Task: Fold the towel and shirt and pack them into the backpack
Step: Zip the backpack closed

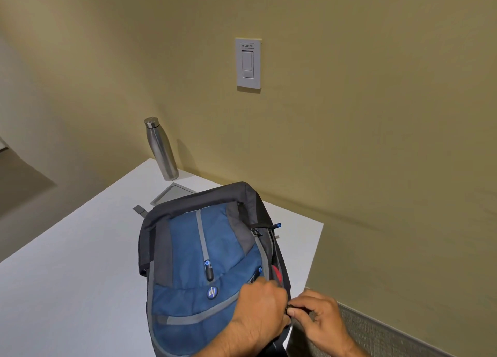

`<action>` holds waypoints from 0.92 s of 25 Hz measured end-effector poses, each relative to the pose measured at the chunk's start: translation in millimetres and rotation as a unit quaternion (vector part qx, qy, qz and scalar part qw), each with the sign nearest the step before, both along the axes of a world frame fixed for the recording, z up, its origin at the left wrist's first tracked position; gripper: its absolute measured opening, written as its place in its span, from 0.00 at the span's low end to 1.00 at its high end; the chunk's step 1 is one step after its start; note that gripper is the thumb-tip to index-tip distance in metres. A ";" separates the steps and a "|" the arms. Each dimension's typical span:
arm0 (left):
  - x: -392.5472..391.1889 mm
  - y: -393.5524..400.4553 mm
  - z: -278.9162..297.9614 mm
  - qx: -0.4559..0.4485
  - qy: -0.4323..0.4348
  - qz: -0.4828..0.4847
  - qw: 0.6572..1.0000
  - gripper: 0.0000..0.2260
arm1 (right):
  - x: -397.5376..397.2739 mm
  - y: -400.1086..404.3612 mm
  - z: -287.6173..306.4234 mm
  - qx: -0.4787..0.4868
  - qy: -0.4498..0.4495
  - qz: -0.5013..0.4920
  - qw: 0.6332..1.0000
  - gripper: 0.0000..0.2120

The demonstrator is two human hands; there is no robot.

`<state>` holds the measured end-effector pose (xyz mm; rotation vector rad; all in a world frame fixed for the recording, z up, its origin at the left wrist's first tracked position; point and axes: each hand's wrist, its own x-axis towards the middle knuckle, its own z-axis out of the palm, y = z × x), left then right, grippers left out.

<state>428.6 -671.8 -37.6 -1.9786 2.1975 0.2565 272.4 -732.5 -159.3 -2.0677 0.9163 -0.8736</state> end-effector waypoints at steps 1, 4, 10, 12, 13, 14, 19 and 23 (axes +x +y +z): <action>-2.4 0.4 -5.7 -0.003 -0.017 0.003 1.000 0.15 | -0.7 0.5 -0.5 -0.028 -0.002 -0.001 1.000 0.05; -5.0 -1.3 -18.9 0.035 -0.014 0.011 0.999 0.10 | -2.5 2.4 -3.8 -0.094 0.004 -0.006 0.996 0.02; -8.8 -0.8 -17.2 0.074 0.011 0.005 0.997 0.11 | -2.6 -6.1 0.9 -0.136 0.057 -0.020 0.989 0.03; -8.0 -1.1 -16.4 0.069 0.016 0.001 0.997 0.11 | 0.2 -14.6 4.7 -0.139 0.074 -0.034 0.987 0.03; -7.3 -0.9 -17.2 0.070 0.019 0.003 0.997 0.11 | 2.0 -20.3 6.8 -0.140 0.078 -0.039 0.986 0.03; -6.7 -0.9 -18.5 0.063 0.024 0.001 0.998 0.10 | 4.1 -26.5 8.7 -0.139 0.085 -0.042 0.986 0.03; -4.5 -1.7 -13.6 0.071 0.034 -0.007 0.997 0.10 | 19.8 -62.0 19.1 -0.153 0.118 -0.042 0.980 0.09; -2.4 -3.9 -11.1 0.095 0.034 0.002 0.995 0.11 | 35.4 -89.5 20.4 -0.154 0.130 -0.050 0.978 0.08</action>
